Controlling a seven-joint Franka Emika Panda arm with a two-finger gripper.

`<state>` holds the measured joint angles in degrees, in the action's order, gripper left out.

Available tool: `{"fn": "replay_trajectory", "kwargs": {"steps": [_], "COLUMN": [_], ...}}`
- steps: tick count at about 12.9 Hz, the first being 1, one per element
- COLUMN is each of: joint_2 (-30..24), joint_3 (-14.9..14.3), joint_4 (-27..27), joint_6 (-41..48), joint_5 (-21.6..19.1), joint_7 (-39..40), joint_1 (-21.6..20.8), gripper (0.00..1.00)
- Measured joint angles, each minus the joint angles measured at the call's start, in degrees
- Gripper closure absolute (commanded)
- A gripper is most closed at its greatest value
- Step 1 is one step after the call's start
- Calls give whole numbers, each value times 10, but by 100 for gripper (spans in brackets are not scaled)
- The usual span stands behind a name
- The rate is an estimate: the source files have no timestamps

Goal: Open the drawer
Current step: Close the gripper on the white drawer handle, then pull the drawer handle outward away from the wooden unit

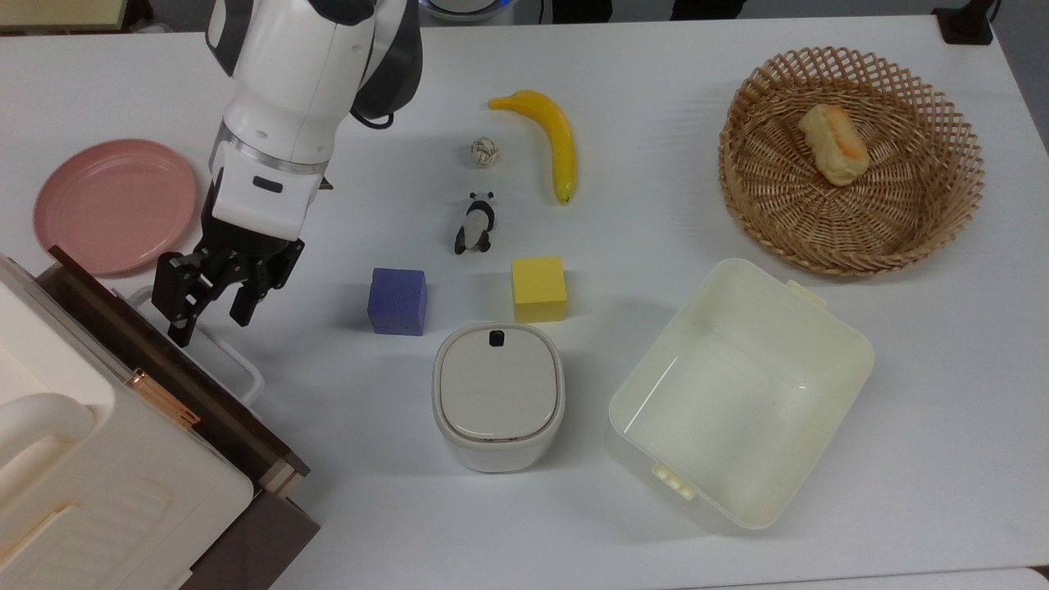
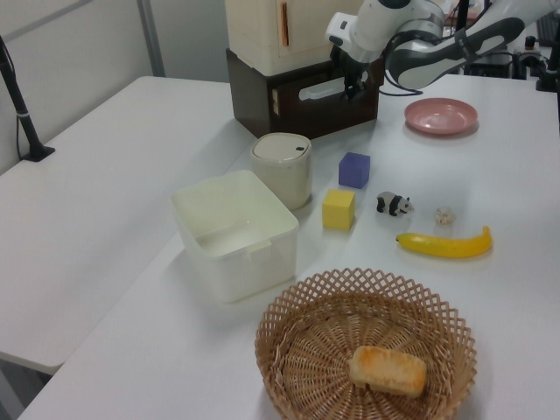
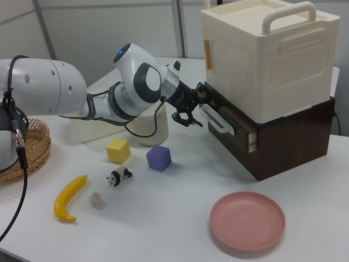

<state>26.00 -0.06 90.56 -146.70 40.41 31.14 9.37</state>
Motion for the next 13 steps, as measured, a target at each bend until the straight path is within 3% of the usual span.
{"fn": "replay_trajectory", "kwargs": {"steps": [3,8,11,13], "joint_2": [4,7,9,13], "joint_3": [0,0,0,0], "joint_4": [0,1,1,1], "joint_6": [-3,-4,-4,-4], "joint_5": [3,3,3,3], "joint_7": [0,0,1,1], "joint_1": [1,1,1,1], "gripper": [39,67,73,89]}}
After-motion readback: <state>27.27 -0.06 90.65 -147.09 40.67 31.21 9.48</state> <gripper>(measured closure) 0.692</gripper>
